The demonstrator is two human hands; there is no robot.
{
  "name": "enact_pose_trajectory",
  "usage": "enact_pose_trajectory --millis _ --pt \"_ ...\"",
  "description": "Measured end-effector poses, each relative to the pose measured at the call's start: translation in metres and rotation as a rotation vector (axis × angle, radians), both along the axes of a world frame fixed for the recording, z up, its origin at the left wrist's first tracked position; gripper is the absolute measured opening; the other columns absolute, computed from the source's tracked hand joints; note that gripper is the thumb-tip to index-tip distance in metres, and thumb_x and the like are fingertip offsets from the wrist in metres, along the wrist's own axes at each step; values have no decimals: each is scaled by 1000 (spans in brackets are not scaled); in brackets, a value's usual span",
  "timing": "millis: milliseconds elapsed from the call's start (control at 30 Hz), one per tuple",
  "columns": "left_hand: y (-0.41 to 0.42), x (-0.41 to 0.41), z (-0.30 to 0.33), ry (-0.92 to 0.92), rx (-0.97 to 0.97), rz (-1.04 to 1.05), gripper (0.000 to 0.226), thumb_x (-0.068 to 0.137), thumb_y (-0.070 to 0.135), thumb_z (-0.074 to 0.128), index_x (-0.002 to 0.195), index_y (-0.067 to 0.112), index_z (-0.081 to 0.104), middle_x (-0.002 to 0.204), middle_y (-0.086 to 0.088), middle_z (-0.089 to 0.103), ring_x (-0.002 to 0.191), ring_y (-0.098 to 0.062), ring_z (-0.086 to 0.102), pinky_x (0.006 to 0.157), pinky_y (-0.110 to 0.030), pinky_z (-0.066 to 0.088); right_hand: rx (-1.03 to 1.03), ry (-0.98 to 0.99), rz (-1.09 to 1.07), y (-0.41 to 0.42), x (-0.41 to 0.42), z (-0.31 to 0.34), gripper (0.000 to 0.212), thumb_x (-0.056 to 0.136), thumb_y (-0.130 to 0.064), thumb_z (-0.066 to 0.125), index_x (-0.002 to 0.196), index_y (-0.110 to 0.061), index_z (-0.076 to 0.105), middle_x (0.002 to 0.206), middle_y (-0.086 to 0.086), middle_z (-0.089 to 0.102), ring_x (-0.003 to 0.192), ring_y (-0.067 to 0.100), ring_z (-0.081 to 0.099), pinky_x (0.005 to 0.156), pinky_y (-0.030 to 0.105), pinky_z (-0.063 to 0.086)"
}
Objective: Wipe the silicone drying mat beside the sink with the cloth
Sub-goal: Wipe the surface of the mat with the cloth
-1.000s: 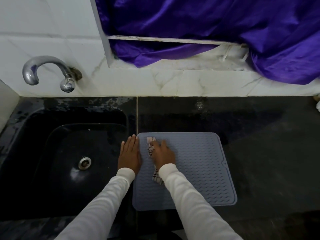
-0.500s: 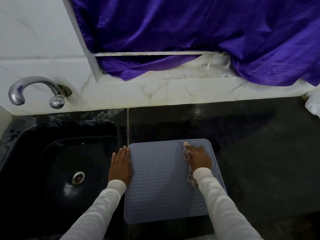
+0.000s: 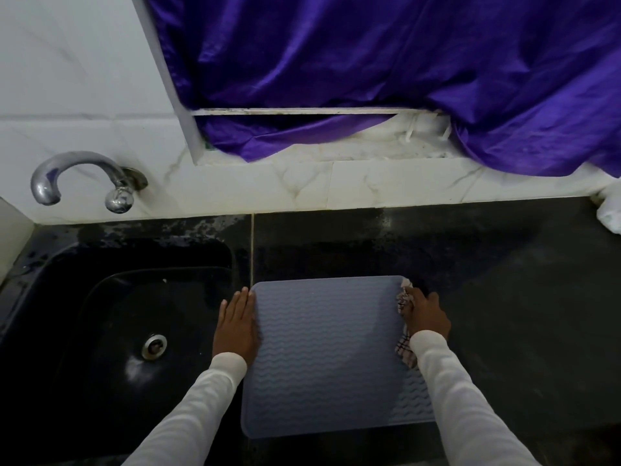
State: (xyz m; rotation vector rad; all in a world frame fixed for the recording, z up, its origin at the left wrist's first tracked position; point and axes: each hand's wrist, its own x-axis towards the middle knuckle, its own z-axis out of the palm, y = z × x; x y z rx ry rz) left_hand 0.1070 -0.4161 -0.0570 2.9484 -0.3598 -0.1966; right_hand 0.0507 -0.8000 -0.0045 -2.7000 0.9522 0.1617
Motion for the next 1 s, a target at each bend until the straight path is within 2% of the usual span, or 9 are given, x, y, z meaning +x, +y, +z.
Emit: enact_pose_trajectory --millis 133,267,433,567,667,767,867,1000 --pt "1 0 -4 5 -29 -5 72 97 31 38 151 16 -7 158 -2 -7 147 -19 -4 116 -39 -9 -19 33 -5 7 0 6 37 96 -31 44 132 -23 44 121 15 43 91 42 59 77 42 46" --pt "3 1 -8 -13 -54 4 69 96 31 35 151 15 -3 160 -4 0 146 -19 -4 117 -40 -7 -16 6 141 45 6 21 43 96 -30 44 139 -24 40 132 14 45 100 38 59 79 40 47" --pt "6 2 -10 -4 -68 6 70 96 30 41 152 15 3 160 -4 7 147 -18 1 117 -38 -12 49 -44 408 156 20 25 48 99 -31 43 146 -23 36 138 15 42 104 37 59 84 39 48" --pt "8 3 -7 26 -120 14 69 91 35 51 150 14 23 157 -4 23 145 -19 17 117 -37 -7 46 -13 650 261 37 18 44 99 -29 43 142 -19 40 136 13 45 106 33 59 84 40 49" --pt "10 4 -3 1 -96 -29 64 92 42 29 150 15 24 157 -4 23 144 -20 19 117 -39 -4 59 53 626 291 45 8 43 101 -25 36 144 -15 34 143 13 39 114 31 56 89 42 48" --pt "19 9 -5 -16 -42 -86 68 89 43 14 151 16 17 158 -3 17 146 -19 14 119 -44 2 51 128 594 283 42 3 49 100 -18 40 146 -14 28 151 18 28 118 34 53 91 43 47" --pt "22 11 -6 -11 -5 -110 65 92 41 19 152 15 15 159 -4 15 146 -19 13 119 -46 6 25 104 576 283 40 2 47 99 -16 42 144 -14 31 149 20 28 108 36 59 84 42 49" --pt "19 8 -2 -3 15 -104 67 95 38 35 151 13 9 159 -7 10 146 -23 11 117 -44 -1 -8 116 587 276 36 -2 50 100 -20 39 148 -20 25 146 19 33 106 35 59 84 43 50"
